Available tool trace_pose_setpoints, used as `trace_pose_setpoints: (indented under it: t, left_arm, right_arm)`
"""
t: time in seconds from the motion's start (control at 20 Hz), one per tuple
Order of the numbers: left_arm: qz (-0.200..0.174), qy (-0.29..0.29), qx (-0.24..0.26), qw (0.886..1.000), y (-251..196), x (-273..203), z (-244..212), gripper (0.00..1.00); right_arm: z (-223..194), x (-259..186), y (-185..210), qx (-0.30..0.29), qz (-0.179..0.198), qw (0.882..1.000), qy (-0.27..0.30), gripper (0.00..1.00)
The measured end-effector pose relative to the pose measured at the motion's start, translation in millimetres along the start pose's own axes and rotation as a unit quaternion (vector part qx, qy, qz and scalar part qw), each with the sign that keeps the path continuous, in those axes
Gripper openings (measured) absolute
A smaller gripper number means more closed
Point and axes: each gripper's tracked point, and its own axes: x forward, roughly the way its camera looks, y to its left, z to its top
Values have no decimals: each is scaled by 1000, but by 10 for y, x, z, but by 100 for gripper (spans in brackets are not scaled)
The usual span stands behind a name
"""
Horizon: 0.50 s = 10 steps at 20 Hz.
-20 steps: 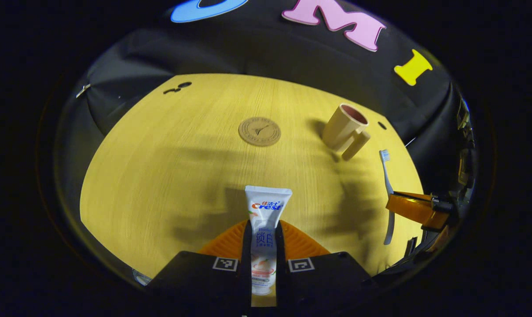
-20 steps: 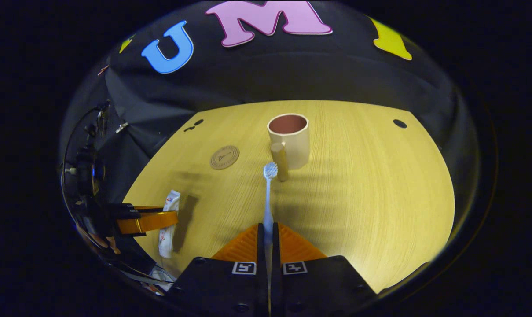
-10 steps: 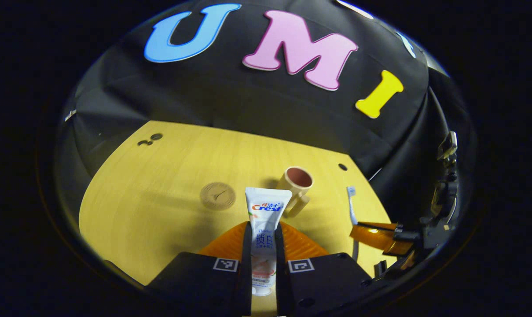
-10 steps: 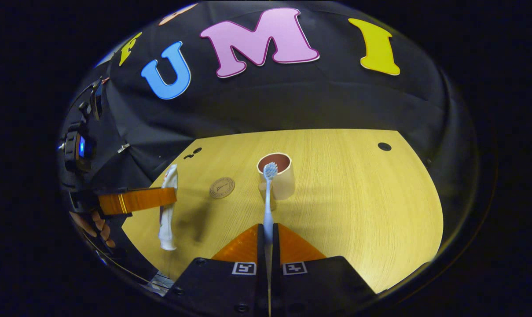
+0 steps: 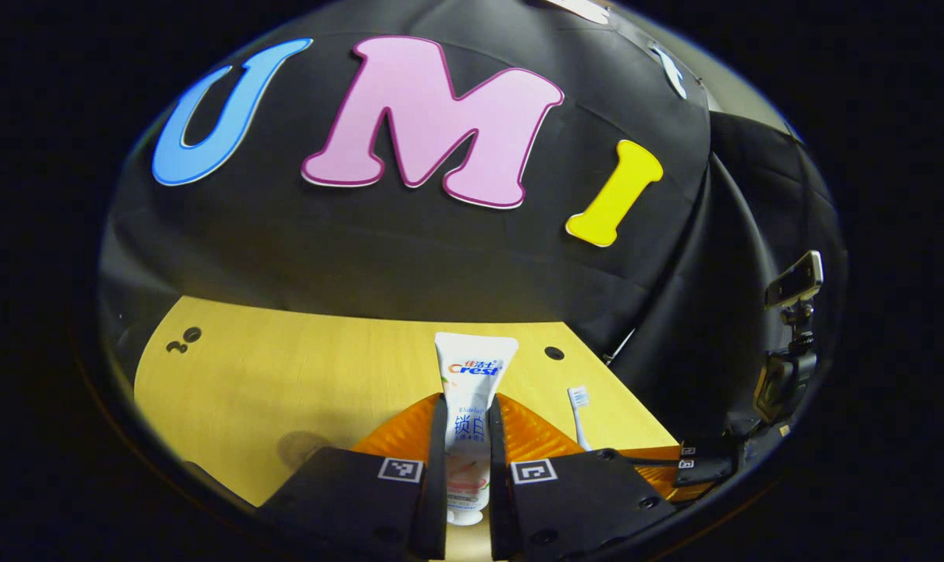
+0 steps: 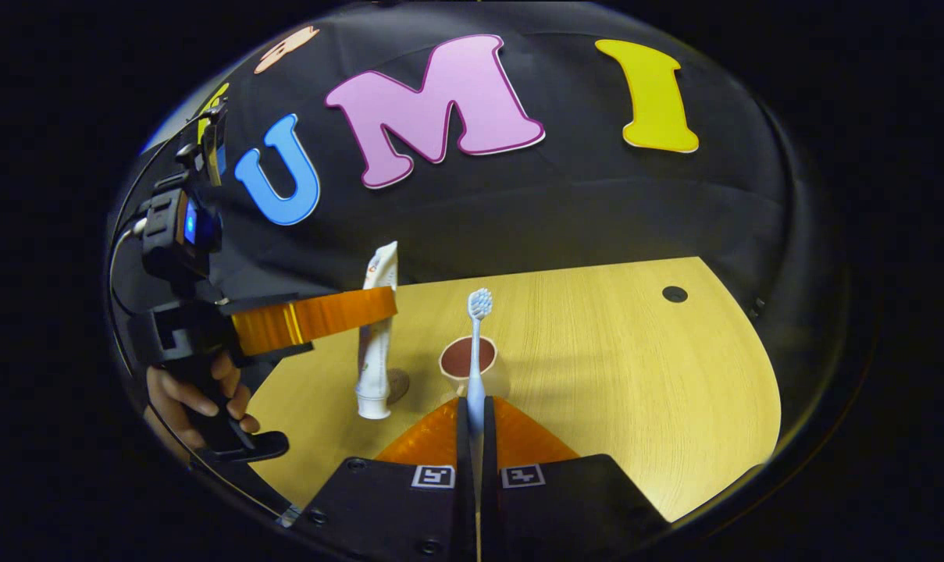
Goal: Put the toothbrush and toothpaste on the desktop into the cup, then pick up the cup and place it on the coaster on the desktop.
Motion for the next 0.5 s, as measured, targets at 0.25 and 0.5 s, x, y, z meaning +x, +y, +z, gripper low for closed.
trace_pose_setpoints:
  t: [0.25, 0.5]
  left_arm:
    - [-30, -26, 13, 999, -3, 592, 79, 27]
    - [-48, -59, -3, 997, 137, 1006, 99, 27]
  right_arm:
    - [133, 183, -95, 8, 21, 1000, -16, 7]
    - [191, 330, -313, 10, 7, 999, -33, 7]
